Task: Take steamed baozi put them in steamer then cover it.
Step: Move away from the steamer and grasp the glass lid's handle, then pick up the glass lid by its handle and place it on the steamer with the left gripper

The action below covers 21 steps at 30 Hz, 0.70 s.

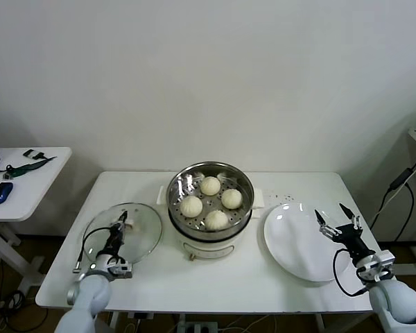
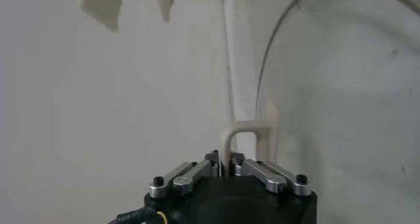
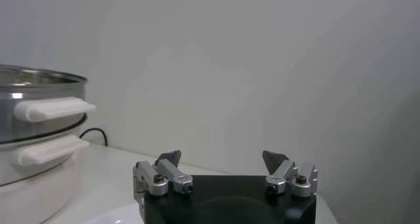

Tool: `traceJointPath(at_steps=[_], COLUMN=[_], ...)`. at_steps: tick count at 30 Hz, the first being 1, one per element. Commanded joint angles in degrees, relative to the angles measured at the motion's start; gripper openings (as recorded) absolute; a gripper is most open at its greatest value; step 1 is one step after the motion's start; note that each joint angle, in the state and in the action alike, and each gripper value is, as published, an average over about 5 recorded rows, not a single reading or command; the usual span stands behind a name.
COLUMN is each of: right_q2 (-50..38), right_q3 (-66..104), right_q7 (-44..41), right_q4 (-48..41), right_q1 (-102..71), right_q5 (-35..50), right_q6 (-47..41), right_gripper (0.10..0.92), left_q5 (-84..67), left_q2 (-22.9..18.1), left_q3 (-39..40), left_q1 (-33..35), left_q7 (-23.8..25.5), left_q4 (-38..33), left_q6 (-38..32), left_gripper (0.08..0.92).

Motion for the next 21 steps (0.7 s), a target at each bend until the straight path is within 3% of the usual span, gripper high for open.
traceJointPath(at_steps=[1, 8, 14, 21], right_q2=[-0.2, -0.6, -1.0, -0.9], right_q3=[0.0, 0.2, 0.2, -0.9], right_q7=[-0.1, -0.2, -0.3, -0.3], right_q4=[-1.2, -3.0, -4.5, -6.1], right_q1=[0.8, 1.6, 2.5, 4.0], right_q5=[-0.6, -0.8, -0.9, -1.6], right_q6=[0.3, 0.9, 1.1, 1.3], right_gripper=[0.823, 0.823, 0.823, 0.823], left_q5=[-4.9, -9.1, -8.6, -8.6], left_q2=[3.5, 7.9, 11.3, 16.4], left_q3=[-0.8, -3.6, -4.7, -0.1], left_q1=[4.2, 12.6, 19.6, 17.6], left_q7=[0.4, 1.2, 0.1, 3.6], left_q4=[-10.0, -25.4, -37.2, -44.9], left_q6=[0.6, 4.6, 14.5, 25.0], left_gripper=[0.156, 0.152, 0.152, 0.152])
